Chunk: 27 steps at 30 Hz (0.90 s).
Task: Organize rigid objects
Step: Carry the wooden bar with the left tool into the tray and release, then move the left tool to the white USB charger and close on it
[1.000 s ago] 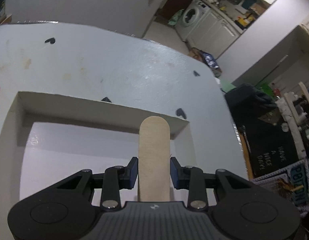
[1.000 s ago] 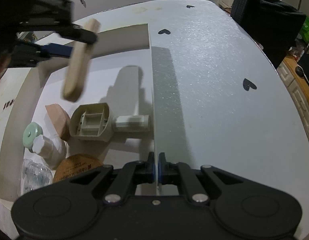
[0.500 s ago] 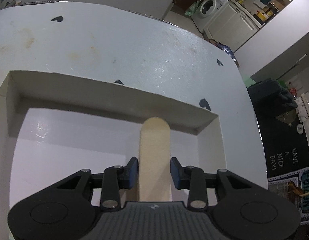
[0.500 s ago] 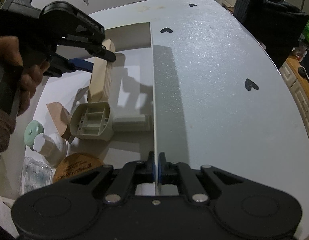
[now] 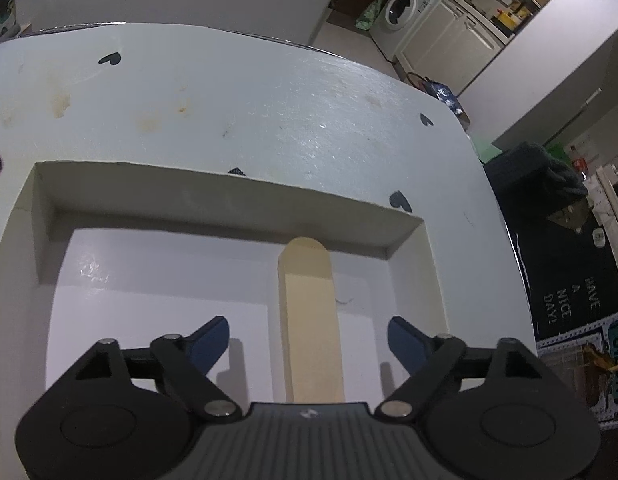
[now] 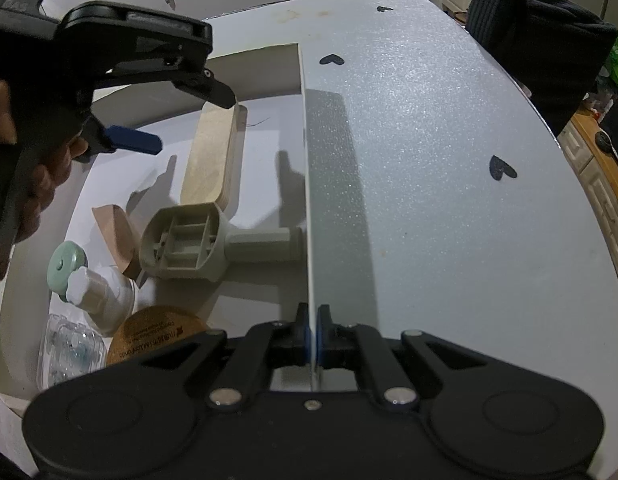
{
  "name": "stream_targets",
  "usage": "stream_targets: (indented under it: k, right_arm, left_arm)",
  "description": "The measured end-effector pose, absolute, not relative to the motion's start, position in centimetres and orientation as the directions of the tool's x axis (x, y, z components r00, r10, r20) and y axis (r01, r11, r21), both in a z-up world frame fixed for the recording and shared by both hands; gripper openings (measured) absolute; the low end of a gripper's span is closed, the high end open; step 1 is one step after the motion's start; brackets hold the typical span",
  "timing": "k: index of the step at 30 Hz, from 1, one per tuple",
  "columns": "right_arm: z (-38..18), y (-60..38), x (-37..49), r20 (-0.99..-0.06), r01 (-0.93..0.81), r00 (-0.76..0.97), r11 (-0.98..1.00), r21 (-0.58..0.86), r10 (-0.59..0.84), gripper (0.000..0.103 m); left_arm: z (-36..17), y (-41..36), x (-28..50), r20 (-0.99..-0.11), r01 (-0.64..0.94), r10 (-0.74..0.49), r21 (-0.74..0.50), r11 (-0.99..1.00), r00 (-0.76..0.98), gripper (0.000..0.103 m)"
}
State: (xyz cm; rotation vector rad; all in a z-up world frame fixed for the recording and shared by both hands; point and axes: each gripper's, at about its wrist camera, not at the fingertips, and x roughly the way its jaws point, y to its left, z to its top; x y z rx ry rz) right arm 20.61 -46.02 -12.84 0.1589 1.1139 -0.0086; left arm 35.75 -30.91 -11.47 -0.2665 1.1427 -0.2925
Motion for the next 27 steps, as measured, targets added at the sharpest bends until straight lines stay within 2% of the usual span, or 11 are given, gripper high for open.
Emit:
stream_targets:
  k: [3, 12, 21, 27]
  right_arm:
    - [-12.9, -46.1, 20.6, -0.894, 0.086, 0.442, 0.989, 0.123, 0.072, 0.004]
    - [-12.9, -46.2, 20.6, -0.893, 0.085, 0.444, 0.988, 0.126, 0.075, 0.004]
    - [-12.9, -46.2, 20.5, -0.892, 0.086, 0.445, 0.988, 0.127, 0.076, 0.004]
    - [-12.9, -46.4, 20.4, -0.893, 0.092, 0.444, 0.987, 0.131, 0.077, 0.004]
  left_arm:
    - [-11.0, -30.8, 35.1, -0.85, 0.109, -0.362, -0.348, 0.931, 0.383, 0.094]
    - [-8.2, -30.6, 32.5, -0.83, 0.203, -0.383, -0.327, 0.923, 0.405, 0.102]
    - [-3.3, -29.3, 29.3, -0.777, 0.332, -0.423, -0.29, 0.898, 0.466, 0.103]
    - [-1.4, -26.6, 27.6, -0.752, 0.349, -0.401, -0.24, 0.906, 0.524, 0.103]
